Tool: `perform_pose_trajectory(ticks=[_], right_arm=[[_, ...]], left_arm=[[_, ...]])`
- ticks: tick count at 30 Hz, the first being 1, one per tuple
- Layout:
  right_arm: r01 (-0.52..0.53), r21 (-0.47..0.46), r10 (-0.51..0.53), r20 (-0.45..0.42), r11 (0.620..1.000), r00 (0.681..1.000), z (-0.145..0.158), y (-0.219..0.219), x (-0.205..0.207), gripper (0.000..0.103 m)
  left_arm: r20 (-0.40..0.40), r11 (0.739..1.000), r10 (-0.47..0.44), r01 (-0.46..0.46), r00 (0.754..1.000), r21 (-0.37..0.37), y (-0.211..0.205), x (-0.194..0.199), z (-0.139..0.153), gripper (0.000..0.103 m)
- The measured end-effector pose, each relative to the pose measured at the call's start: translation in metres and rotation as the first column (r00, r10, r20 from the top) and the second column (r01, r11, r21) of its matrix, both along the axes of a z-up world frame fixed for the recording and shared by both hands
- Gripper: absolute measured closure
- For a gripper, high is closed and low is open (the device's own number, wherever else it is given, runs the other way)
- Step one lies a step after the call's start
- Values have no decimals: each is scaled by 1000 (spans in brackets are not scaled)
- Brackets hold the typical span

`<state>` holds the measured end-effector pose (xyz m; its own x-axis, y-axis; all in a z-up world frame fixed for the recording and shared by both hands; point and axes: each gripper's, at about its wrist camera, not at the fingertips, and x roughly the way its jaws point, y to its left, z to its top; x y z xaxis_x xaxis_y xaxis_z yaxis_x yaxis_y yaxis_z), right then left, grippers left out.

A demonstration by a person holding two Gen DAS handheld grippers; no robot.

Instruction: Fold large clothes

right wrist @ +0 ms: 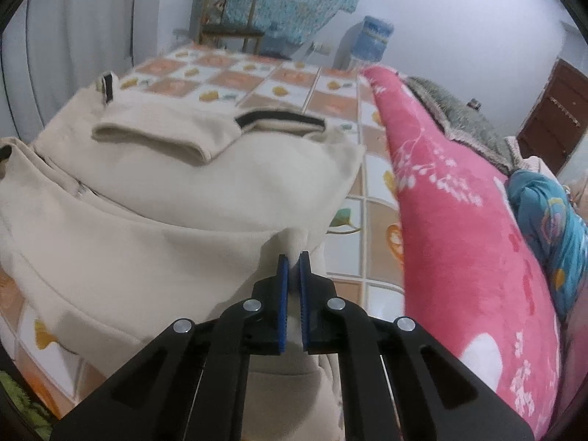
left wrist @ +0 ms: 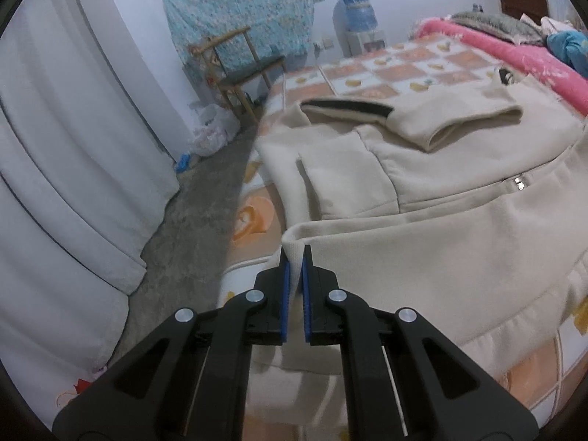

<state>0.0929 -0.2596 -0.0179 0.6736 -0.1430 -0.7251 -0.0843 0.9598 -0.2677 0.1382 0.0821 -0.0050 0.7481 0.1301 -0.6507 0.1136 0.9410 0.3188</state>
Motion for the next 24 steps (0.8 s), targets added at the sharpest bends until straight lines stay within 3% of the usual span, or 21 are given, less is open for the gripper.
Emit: perform_pose_trajectory(ticks=[8,15,24], right_arm=[[15,28,-18,112,1000,994,31,1,-39,97],[34,65,-45,186,997,982,50,-3,-67,97],[31,77,-51,279,997,959,73,-2,-71,97]], left_arm=[[130,1000,-1,-1,991,15,7,-48,27,98],[223,998,26,-13,974,-59,18,-92,55,98],[311,991,29,13,950,-132,23,-95,90,98]])
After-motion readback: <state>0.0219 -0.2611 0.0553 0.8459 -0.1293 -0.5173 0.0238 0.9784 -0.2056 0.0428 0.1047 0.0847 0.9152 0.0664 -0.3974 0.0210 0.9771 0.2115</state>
